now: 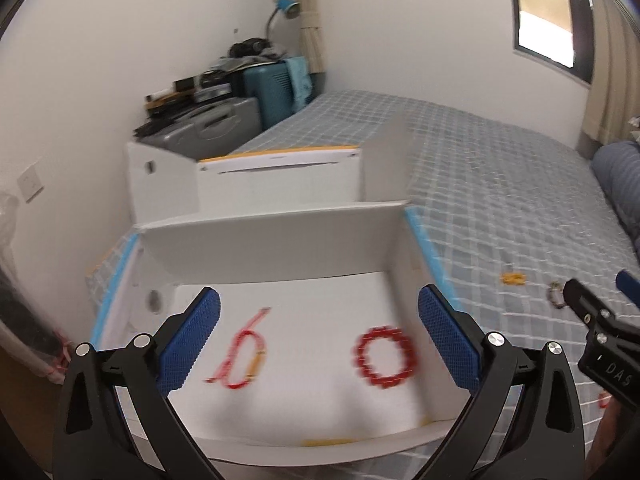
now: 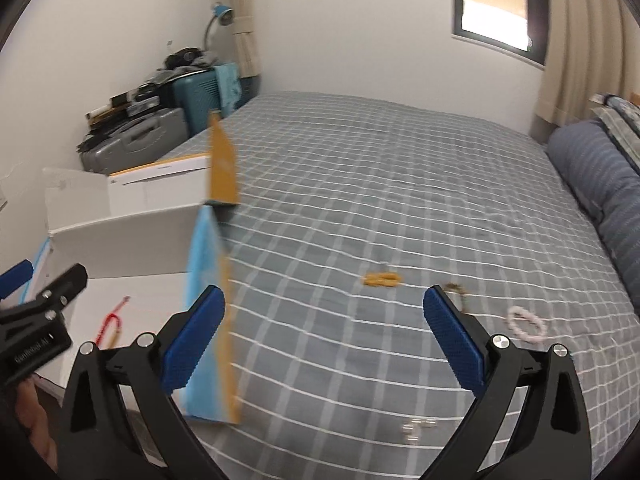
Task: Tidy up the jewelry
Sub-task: 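Move both tools back over the remaining bracelets on the bed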
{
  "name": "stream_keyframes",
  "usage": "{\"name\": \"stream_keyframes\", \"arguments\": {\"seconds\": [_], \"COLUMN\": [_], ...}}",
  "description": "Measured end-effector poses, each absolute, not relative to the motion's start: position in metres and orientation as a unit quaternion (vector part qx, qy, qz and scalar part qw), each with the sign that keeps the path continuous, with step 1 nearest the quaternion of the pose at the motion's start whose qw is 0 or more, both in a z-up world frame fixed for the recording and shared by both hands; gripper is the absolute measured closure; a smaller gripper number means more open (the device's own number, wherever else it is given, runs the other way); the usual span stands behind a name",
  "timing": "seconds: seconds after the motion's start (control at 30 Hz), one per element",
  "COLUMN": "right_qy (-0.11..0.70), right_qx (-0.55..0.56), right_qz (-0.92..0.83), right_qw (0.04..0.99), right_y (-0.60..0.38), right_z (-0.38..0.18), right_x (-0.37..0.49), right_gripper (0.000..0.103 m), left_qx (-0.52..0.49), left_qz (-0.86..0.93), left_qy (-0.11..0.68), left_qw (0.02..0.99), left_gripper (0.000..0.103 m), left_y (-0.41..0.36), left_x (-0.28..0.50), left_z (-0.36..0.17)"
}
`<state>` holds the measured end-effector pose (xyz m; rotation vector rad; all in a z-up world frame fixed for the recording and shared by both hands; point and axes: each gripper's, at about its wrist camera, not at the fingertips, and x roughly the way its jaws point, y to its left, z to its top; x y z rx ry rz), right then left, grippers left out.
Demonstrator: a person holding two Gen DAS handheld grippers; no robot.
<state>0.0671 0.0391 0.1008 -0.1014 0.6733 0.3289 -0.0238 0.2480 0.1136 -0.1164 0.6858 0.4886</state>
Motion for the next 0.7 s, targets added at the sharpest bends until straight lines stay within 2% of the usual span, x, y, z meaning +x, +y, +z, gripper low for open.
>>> {"name": "stream_keyframes", "arguments": {"seconds": [0.3, 0.7], "right_qy": [0.336, 0.376], "right_qx": [-0.023, -0.008], "right_qz": [0.099, 0.05], "right_qw": [0.936, 0.925], "right_y": [-0.06, -0.141], "right_z": [0.094, 0.059], "right_x": [0.094, 0.135], "right_gripper": [0.007, 0.007], "left_qx": [-0.04, -0.025], "left_qz": [0.171, 0.131], "left_qy": [0.335, 0.368], "left_qw": [0.926, 0.92], "left_gripper": [0.006, 0.006], "left_y": [0.162, 0.086], "left_x": [0.029, 0.104], "left_z": [0.117, 0.085]}}
